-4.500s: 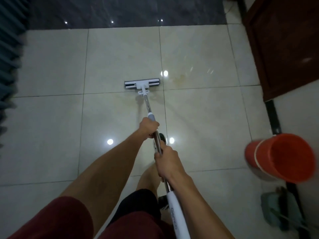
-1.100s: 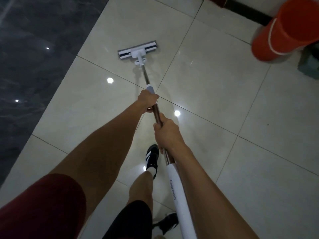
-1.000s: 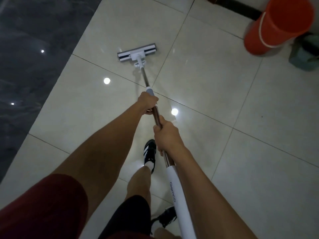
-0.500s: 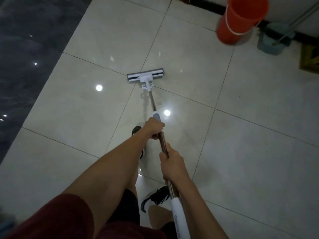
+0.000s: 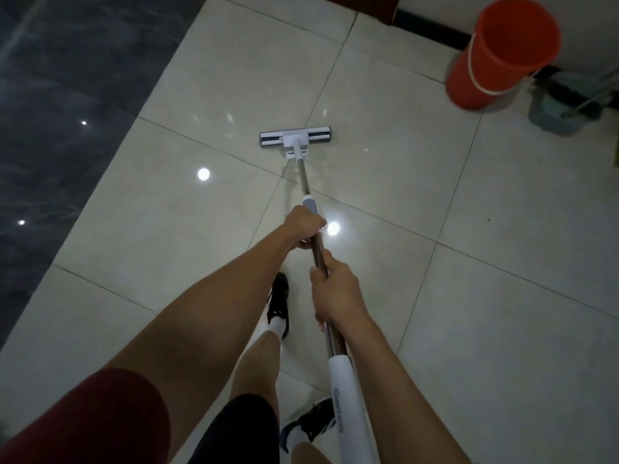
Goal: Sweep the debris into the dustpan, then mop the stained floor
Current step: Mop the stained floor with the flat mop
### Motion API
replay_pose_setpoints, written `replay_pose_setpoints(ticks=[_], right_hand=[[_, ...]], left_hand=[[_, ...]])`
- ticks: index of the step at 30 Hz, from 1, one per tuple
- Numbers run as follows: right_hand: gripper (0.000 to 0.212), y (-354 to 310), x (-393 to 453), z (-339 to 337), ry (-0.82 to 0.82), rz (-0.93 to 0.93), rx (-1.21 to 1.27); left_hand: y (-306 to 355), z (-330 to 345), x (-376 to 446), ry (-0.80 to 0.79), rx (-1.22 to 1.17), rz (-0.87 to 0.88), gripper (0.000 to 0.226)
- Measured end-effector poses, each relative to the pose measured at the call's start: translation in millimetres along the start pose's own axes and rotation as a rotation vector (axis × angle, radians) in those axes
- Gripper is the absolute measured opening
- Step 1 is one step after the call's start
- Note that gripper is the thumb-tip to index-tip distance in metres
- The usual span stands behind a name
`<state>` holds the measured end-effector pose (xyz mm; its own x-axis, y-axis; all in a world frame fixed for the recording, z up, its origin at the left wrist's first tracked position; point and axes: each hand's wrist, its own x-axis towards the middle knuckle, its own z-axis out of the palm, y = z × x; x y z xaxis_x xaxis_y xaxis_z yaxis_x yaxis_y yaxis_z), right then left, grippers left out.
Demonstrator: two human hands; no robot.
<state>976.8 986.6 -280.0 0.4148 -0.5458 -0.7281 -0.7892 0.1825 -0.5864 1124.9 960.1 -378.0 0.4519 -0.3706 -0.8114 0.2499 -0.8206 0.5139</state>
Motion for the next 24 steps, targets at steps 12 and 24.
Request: replay_pose_setpoints(ticks=[12,24], right_hand=[[0.041,-179.5,154.5,-14.5,0.023,0.018,0.041],[0.034,-343.7,359.7,-122.8,-0.049,-0.055,-0.099]], left_hand=[[158.2,-106.9,138.2,-0.012,0.012,0.019,0.016],[363.6,-158.1,298.3,0.036,-0.109,0.006,0.022]])
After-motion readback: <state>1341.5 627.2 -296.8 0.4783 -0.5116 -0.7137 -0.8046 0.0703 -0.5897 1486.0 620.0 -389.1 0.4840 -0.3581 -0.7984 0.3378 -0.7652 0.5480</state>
